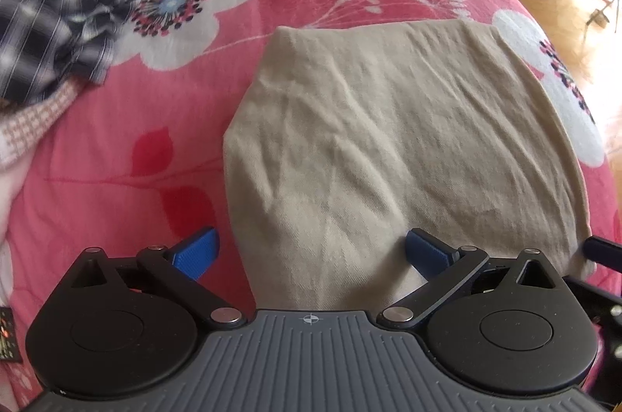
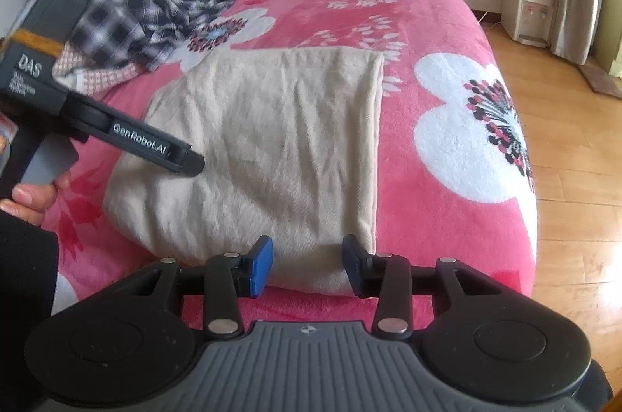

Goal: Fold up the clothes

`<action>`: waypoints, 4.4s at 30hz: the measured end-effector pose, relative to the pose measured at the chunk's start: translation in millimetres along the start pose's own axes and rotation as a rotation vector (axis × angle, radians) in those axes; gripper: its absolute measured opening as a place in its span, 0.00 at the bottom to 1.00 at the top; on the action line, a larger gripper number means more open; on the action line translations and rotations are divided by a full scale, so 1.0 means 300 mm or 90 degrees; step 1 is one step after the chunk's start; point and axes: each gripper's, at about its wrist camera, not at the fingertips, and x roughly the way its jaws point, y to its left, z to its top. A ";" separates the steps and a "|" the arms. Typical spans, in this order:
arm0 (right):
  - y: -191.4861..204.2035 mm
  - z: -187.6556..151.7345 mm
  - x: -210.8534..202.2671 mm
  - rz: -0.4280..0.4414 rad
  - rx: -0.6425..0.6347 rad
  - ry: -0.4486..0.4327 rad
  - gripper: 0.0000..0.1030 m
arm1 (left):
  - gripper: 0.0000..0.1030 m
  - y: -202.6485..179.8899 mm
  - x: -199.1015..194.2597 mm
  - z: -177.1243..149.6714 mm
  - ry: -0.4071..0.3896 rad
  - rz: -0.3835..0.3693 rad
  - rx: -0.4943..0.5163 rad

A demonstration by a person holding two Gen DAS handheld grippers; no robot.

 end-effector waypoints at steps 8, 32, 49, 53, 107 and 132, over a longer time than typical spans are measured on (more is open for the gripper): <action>-0.128 0.045 -0.036 0.008 0.098 -0.043 0.62 | 1.00 0.018 -0.032 0.003 -0.010 0.027 -0.010; -0.355 0.149 0.231 0.189 0.300 0.058 0.70 | 1.00 0.395 0.073 -0.122 -0.121 -0.316 -0.247; -0.388 0.266 0.367 0.261 0.291 0.103 1.00 | 1.00 0.439 0.264 -0.012 -0.079 -0.520 -0.256; -0.342 0.318 0.430 0.287 0.254 0.094 1.00 | 1.00 0.411 0.295 0.044 -0.079 -0.530 -0.229; 0.032 0.427 0.151 0.315 0.126 -0.012 0.34 | 0.72 0.533 0.041 0.015 -0.253 -0.677 -0.296; 0.354 1.263 0.000 0.448 -0.032 -0.266 0.32 | 0.72 0.838 -0.504 0.702 -0.490 -0.399 -0.168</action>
